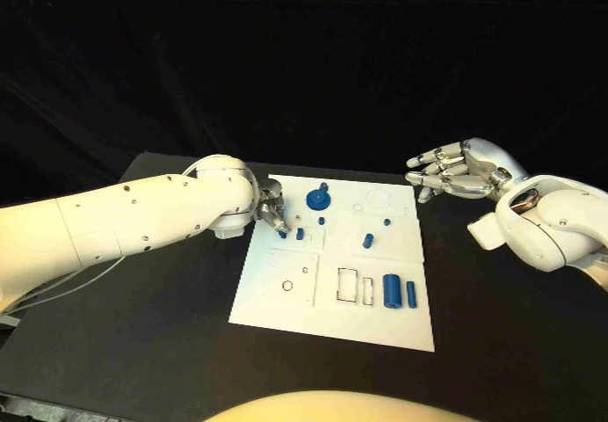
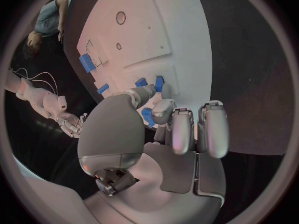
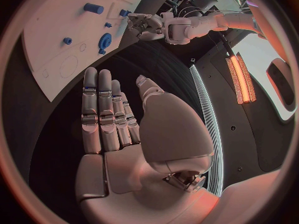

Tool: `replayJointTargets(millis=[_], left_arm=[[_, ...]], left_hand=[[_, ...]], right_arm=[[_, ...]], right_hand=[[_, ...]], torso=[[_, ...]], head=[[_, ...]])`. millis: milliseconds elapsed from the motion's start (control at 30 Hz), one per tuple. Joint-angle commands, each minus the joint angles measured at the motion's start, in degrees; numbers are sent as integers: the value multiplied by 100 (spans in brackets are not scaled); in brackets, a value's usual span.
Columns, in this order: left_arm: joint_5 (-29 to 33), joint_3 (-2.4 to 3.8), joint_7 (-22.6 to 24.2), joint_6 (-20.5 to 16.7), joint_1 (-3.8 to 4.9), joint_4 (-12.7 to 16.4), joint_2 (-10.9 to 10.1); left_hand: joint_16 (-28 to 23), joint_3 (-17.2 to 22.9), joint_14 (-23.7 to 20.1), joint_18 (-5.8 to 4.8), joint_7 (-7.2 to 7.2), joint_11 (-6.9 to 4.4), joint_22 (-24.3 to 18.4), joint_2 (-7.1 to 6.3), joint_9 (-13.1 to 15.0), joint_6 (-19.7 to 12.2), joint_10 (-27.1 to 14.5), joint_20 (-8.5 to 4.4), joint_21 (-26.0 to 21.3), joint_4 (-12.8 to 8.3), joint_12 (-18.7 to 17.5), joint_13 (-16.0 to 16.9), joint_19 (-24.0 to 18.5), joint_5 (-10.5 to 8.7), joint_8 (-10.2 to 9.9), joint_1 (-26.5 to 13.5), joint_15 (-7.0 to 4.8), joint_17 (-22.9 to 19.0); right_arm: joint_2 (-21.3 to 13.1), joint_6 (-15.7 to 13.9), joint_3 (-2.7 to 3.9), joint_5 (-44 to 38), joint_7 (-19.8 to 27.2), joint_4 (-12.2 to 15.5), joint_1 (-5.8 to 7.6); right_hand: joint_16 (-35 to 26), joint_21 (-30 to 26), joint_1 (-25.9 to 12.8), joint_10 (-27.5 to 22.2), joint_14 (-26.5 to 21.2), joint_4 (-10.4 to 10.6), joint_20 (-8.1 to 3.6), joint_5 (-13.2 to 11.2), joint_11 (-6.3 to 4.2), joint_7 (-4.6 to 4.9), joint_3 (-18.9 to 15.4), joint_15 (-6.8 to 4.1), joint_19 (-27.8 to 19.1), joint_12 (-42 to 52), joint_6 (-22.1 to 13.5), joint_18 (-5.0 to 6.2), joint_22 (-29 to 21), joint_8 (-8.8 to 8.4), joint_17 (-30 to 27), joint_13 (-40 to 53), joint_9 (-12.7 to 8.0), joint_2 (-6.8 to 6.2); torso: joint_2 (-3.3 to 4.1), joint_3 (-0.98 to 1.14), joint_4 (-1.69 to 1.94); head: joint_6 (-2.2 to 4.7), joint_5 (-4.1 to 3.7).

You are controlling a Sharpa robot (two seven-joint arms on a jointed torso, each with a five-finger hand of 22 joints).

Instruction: Assemble the parts on the task board

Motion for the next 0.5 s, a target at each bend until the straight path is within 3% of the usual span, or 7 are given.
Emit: replayJointTargets(millis=[33, 500], left_arm=[[26, -22, -17, 5, -41, -18, 61], [84, -22, -68, 382, -45, -101, 110]], left_hand=[[-7, 328, 331, -106, -200, -16, 153, 81, -3, 237, 24, -48, 34, -344, 9, -4, 97, 17, 4, 19, -29, 429], [-9, 324, 330, -108, -199, -17, 163, 108, 2, 231, 12, -52, 39, -338, -20, -37, 101, 19, -2, 18, -31, 427]], right_arm=[[0, 33, 2, -5, 47, 8, -2], [3, 54, 2, -5, 41, -6, -2]], right_hand=[[-16, -39, -6, -28, 21, 5, 34, 38, 9, 13, -25, 26, 14, 14, 0, 78, -5, -3, 1, -4, -5, 44], [-16, -39, -6, -28, 21, 5, 34, 38, 9, 13, -25, 26, 14, 14, 0, 78, -5, -3, 1, -4, -5, 44]], torso=[[-2, -1, 1], [-8, -1, 9]], head=[[-3, -11], [-34, -25]])
